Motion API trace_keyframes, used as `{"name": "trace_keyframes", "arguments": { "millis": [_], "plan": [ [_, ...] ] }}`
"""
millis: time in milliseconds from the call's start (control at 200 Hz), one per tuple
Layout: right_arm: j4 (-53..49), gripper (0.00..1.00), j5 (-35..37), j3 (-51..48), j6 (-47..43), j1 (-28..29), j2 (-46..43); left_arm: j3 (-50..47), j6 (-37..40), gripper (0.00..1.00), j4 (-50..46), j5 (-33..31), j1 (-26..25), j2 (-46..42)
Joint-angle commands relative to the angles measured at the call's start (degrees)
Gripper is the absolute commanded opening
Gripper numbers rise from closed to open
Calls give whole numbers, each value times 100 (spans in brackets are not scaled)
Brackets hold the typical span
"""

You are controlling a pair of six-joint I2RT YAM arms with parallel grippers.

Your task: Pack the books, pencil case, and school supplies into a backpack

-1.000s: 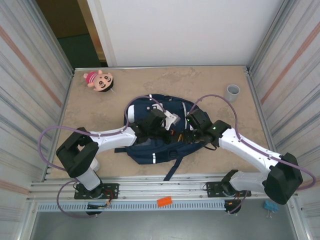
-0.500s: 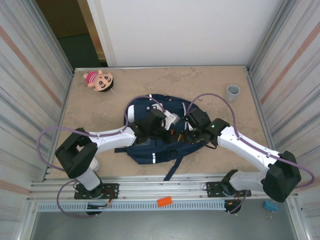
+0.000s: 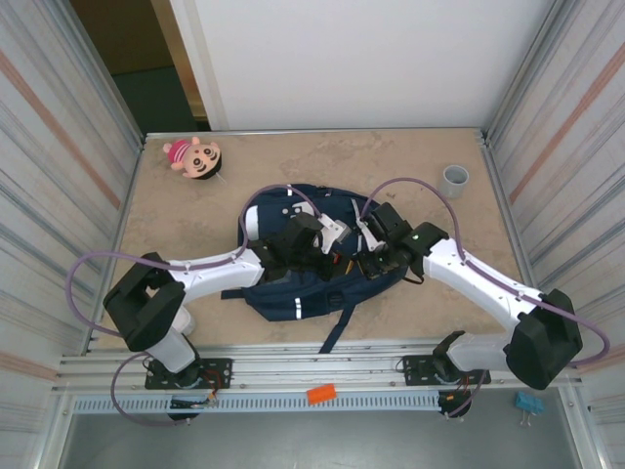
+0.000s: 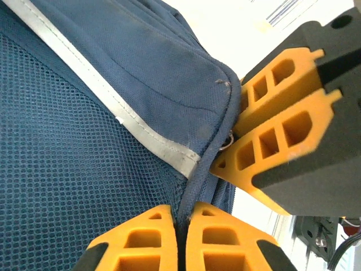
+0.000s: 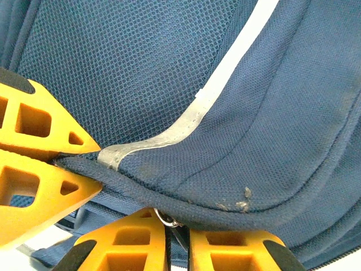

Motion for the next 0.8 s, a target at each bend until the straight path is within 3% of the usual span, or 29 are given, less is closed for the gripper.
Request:
{"name": "trace_keyframes", "arguments": {
  "millis": [0, 266, 411, 496, 591, 671, 797],
  "plan": [
    [-434, 6, 811, 96, -42, -546, -77, -93, 212, 0, -788, 15, 6, -414],
    [-381, 7, 402, 54, -20, -776, -2, -160, 281, 0, -828, -49, 7, -493],
    [11, 30, -82, -63, -67, -490, -70, -147, 252, 0, -729, 33, 6, -485],
    [118, 35, 100, -40, -114, -270, 20, -120, 252, 0, -706, 74, 10, -469],
    [315, 36, 542, -53, -253, -41, 65, -102, 282, 0, -719, 86, 7, -430],
    [542, 36, 484, -103, -415, -29, 41, -116, 288, 0, -703, 126, 5, -433],
    [589, 26, 341, -59, -668, -53, -6, -139, 288, 0, -732, 54, 5, -475]
  ]
}}
